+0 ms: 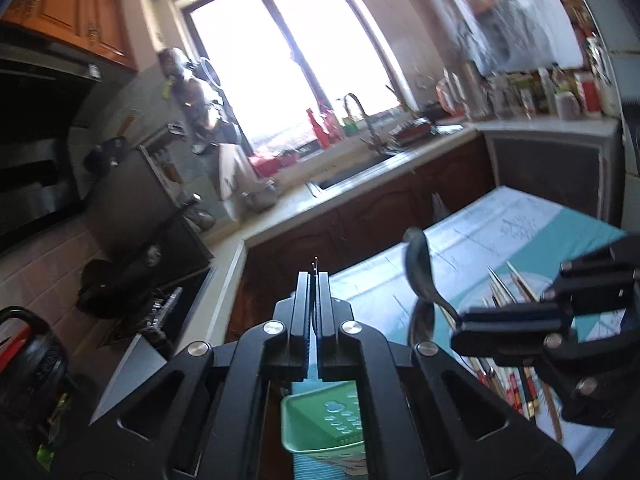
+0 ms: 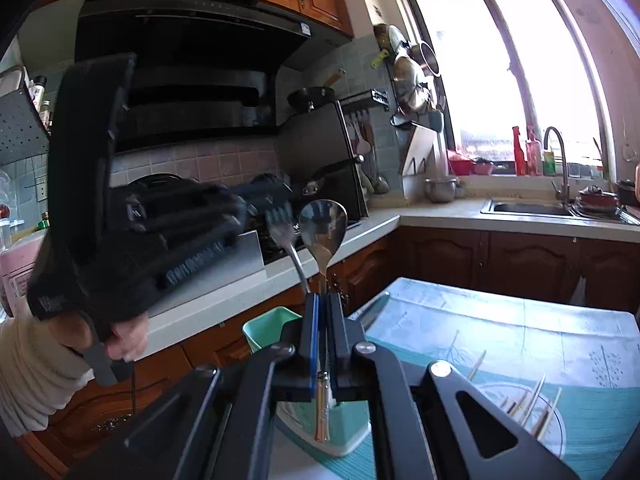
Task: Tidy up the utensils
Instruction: 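Lift the teaspoon and fork and carry both over the green holder, then lower the fork into the holder and open the left gripper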
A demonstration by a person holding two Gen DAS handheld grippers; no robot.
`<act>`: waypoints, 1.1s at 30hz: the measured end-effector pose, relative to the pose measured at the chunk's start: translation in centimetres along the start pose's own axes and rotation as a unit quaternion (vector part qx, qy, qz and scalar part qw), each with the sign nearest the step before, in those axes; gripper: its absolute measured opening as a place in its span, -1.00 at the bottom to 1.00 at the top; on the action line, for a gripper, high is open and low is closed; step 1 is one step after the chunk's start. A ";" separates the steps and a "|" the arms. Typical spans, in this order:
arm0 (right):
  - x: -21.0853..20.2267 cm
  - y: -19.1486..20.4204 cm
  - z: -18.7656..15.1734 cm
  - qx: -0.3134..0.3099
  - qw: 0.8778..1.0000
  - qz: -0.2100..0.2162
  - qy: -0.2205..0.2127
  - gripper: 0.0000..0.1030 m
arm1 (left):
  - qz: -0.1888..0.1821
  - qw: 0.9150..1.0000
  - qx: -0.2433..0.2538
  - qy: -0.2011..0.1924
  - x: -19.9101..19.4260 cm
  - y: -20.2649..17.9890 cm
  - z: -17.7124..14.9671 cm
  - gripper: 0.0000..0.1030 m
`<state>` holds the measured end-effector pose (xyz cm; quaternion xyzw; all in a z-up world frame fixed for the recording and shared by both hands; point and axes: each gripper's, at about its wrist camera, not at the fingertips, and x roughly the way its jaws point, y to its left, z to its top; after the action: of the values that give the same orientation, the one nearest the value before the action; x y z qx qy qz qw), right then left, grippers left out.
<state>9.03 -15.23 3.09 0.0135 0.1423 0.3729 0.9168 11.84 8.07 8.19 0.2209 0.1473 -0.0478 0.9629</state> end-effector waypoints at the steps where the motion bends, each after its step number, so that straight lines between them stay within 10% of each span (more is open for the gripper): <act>1: 0.1 0.1 0.0 0.002 1.000 0.002 0.000 -0.94 | -0.006 1.000 0.000 0.005 0.5 -0.5 -0.4 -1.00; 11: 0.8 -1.0 -0.9 0.033 0.999 0.018 -0.010 -0.94 | -0.097 0.991 -0.072 0.054 5.4 -0.5 -5.0 -0.99; 20: 1.7 -0.3 -1.5 0.006 0.999 0.014 -0.037 -0.93 | -0.155 0.967 -0.191 0.066 6.1 4.4 -7.8 -0.89; 25: 2.5 -0.3 -1.3 0.003 0.998 0.002 -0.056 -0.93 | -0.161 0.962 -0.214 0.048 5.3 5.6 -7.8 -0.14; 33: 4.4 0.1 -1.9 -0.020 0.997 -0.020 -0.066 -0.93 | -0.148 0.956 -0.251 0.017 3.0 6.4 -7.4 -0.09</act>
<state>11.47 -12.27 0.12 0.0172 0.0744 0.3557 0.9315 13.73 17.01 3.57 -0.0519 0.2016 -0.1473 0.9670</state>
